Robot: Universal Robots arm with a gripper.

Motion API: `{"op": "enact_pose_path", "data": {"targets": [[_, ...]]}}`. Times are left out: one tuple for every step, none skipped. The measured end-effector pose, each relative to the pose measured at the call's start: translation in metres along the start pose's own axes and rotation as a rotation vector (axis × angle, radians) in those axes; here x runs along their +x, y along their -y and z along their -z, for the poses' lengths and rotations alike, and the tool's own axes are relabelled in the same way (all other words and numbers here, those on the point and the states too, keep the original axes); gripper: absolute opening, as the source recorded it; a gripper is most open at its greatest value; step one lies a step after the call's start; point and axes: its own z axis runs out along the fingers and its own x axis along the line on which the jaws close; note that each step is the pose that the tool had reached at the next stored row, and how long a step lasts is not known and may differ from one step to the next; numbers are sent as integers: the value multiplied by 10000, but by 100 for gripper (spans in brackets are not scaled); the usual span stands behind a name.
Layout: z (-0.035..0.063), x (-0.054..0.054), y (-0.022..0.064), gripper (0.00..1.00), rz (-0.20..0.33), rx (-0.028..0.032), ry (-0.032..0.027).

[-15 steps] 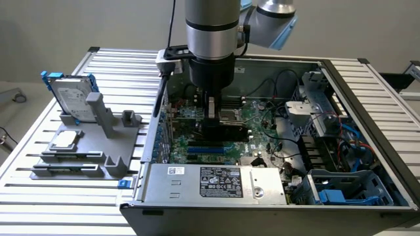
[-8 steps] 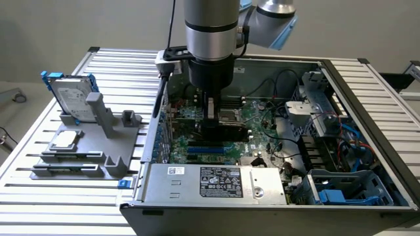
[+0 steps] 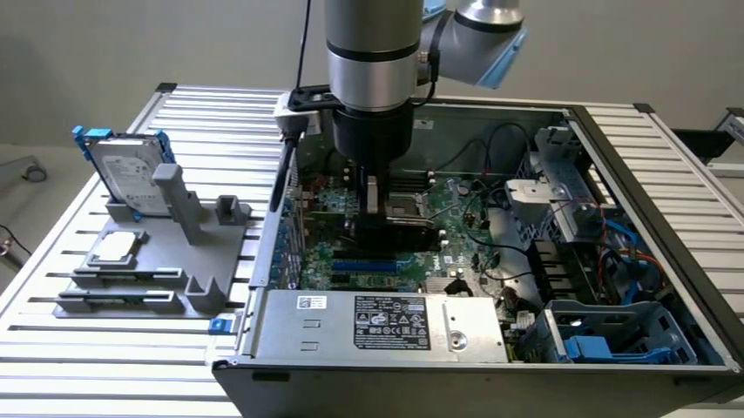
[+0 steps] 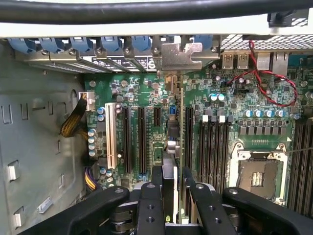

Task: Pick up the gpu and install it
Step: 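Insert the gpu into the slot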

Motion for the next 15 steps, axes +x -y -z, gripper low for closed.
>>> {"op": "enact_pose_path", "data": {"targets": [[-5, 2, 0, 26, 0, 0, 0], [-10, 3, -1, 26, 0, 0, 0], [-15, 5, -1, 26, 0, -1, -2], [-20, 7, -2, 26, 1, -1, -1], [-25, 8, -2, 26, 0, 0, 0], [-27, 10, -2, 26, 0, -1, 0], [-27, 12, -2, 26, 1, -1, 0], [-27, 14, -2, 26, 0, -2, -1], [-28, 15, -2, 26, 0, -2, 0], [-29, 18, -2, 26, 1, -1, 1], [-32, 19, -3, 26, 0, -1, 1], [-36, 21, -4, 26, 0, -1, 0], [-41, 23, -6, 26, 1, -1, 1], [-48, 23, -8, 26, 0, -3, 1], [-57, 24, -9, 26, 0, -7, 1]]}}
